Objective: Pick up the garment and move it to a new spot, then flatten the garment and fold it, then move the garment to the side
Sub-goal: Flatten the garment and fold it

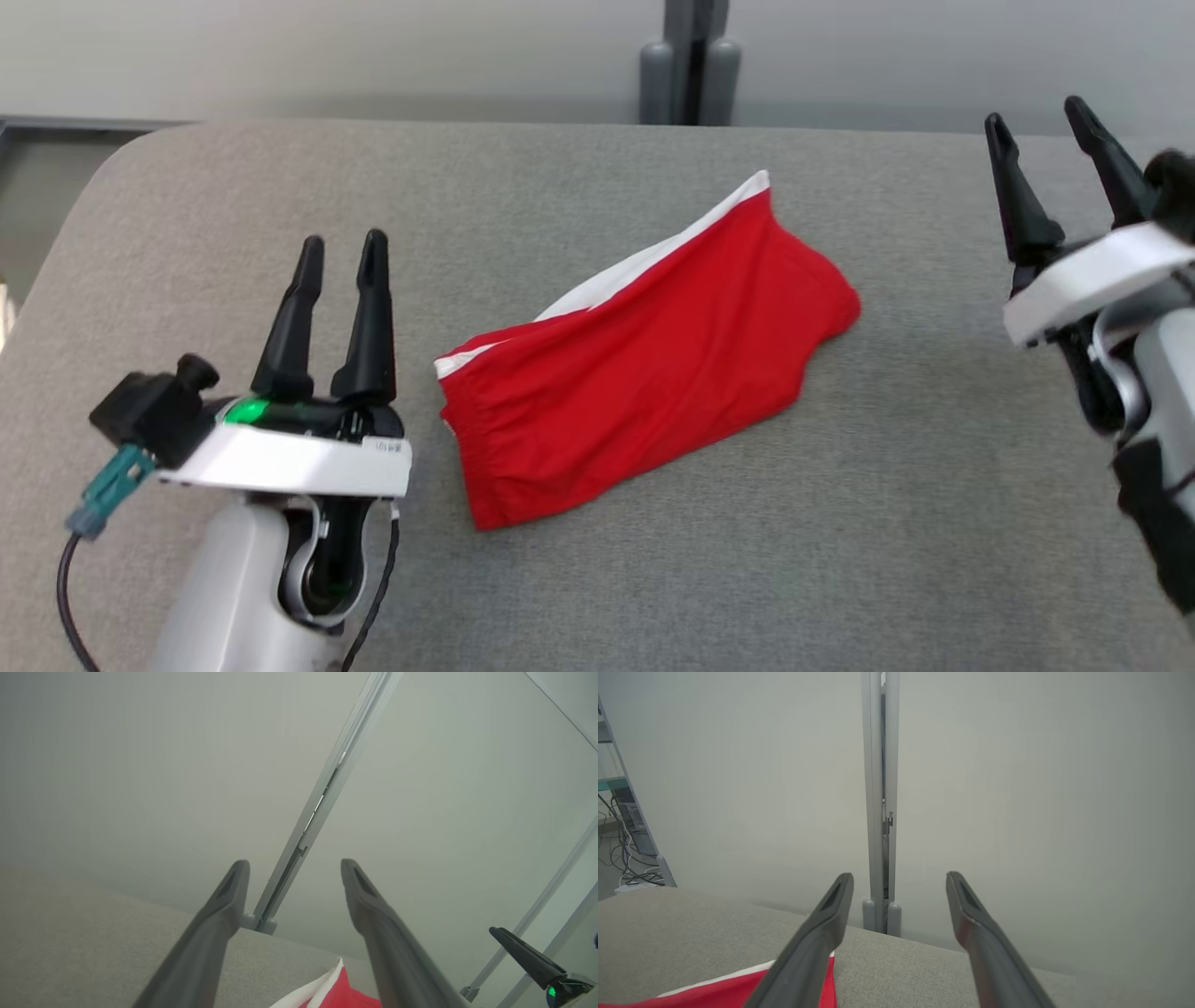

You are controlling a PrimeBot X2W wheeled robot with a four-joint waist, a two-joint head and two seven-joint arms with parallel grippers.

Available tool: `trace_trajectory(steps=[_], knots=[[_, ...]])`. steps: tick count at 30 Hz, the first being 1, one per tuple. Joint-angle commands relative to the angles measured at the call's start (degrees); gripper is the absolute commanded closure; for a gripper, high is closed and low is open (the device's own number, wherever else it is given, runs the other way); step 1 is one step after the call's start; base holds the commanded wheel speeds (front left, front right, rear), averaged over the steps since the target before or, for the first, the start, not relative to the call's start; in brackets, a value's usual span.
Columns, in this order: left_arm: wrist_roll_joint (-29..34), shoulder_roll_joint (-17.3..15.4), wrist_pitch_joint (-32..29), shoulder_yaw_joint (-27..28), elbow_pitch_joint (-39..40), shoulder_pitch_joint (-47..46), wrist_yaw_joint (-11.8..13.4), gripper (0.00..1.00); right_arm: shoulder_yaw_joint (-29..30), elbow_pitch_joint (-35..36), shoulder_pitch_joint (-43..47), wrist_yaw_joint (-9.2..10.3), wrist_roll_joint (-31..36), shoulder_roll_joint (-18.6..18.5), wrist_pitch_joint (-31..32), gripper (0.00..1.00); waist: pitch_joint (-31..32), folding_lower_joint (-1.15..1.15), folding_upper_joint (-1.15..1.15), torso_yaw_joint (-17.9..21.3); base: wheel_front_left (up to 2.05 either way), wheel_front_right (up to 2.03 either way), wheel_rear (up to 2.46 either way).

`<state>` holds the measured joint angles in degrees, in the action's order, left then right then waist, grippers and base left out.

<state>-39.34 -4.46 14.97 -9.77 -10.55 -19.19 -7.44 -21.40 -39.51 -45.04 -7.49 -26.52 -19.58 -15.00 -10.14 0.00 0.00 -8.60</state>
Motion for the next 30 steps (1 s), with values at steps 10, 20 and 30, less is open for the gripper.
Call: trace_trajectory(steps=[10, 20, 30], knots=[[10.0, 1.4, 0.2, 5.8, 4.3, 11.0, -0.1, 0.0, 12.8, 16.1, 21.8, -0.01, 11.8, 8.9, -0.2, 0.0, 4.4, 0.0, 0.0, 5.0, 0.0, 0.0, 0.0], [8.2, 1.4, 0.2, 6.2, 4.3, 15.3, -0.1, 0.0, 15.4, 19.3, 27.7, -0.01, 14.9, 12.0, -0.2, 0.0, 5.9, 0.0, 0.0, 5.8, 0.0, 0.0, 0.0], [8.6, 1.4, 0.2, 5.3, 3.3, 13.8, -0.1, 0.0, 14.4, 19.4, 27.9, -0.01, 14.9, 12.9, -0.1, 0.0, 4.7, 0.0, 0.0, 6.7, 0.0, 0.0, 0.0]])
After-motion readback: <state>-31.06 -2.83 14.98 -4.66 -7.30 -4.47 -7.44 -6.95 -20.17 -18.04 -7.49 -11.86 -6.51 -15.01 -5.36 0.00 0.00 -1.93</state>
